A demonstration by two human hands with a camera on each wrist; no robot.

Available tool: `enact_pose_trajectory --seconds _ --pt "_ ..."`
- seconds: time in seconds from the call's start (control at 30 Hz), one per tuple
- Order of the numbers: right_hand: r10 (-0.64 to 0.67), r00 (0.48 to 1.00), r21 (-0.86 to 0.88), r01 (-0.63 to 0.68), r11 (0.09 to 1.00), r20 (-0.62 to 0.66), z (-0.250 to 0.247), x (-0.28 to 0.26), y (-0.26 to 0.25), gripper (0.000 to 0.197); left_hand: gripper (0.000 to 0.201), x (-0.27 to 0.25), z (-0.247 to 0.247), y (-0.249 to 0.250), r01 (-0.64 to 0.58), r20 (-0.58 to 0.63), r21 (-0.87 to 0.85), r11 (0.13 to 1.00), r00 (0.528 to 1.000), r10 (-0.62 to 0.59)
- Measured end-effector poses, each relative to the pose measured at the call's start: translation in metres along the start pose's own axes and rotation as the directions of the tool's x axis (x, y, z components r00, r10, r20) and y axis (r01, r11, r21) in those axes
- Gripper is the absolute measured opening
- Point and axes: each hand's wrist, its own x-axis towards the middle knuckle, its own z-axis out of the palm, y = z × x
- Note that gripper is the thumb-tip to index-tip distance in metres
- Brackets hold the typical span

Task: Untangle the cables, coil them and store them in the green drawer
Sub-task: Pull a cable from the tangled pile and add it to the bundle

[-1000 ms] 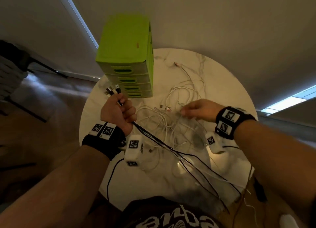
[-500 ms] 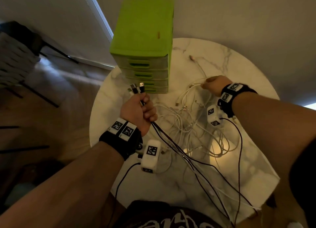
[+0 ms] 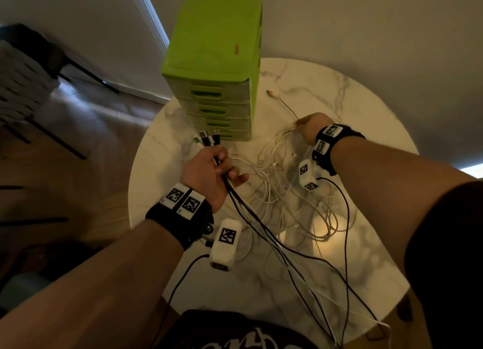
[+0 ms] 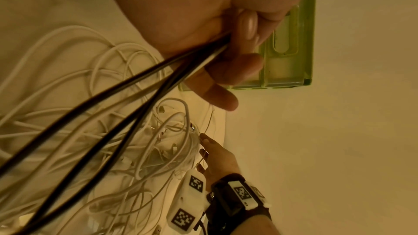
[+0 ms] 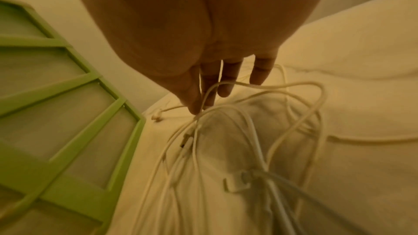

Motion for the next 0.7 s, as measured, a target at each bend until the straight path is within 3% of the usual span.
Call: enact_pose_trajectory --seconds 0.13,0.23,0.3,0.37,0.53,0.7 --pt "0.055 0.979 0.375 0.023 0.927 -0.198 -0.001 -0.007 0.001 0.017 0.035 0.001 0.001 0.002 -0.007 -0.011 0.004 1.000 1.000 0.007" --pt "0.075 0.974 0.568 0.060 0.821 -0.212 -0.004 -0.024 0.000 0.030 0.031 0.004 0.002 0.001 -0.012 -0.015 0.030 0.999 1.000 0.012" --pt "0.071 0.983 0.622 0.051 0.781 -0.169 -0.008 -0.037 -0.004 0.030 0.028 0.004 0.004 -0.002 0.006 0.000 0.026 1.000 1.000 -0.006" --pt "0.032 0.987 0.652 0.082 0.753 -0.160 -0.016 -0.053 -0.011 0.016 0.025 0.002 0.006 -0.004 0.025 0.030 0.013 1.000 0.999 -0.025" --pt "-0.010 0.937 0.621 0.240 0.746 -0.349 -0.051 -0.096 -0.015 0.022 0.023 -0.013 0.016 -0.013 0.022 0.095 -0.027 0.999 0.995 -0.019" --pt "-0.166 0.887 0.703 0.446 0.554 -0.431 -0.106 -0.153 -0.035 0.027 0.022 -0.031 0.030 -0.020 -0.031 0.137 -0.005 0.999 0.990 0.032"
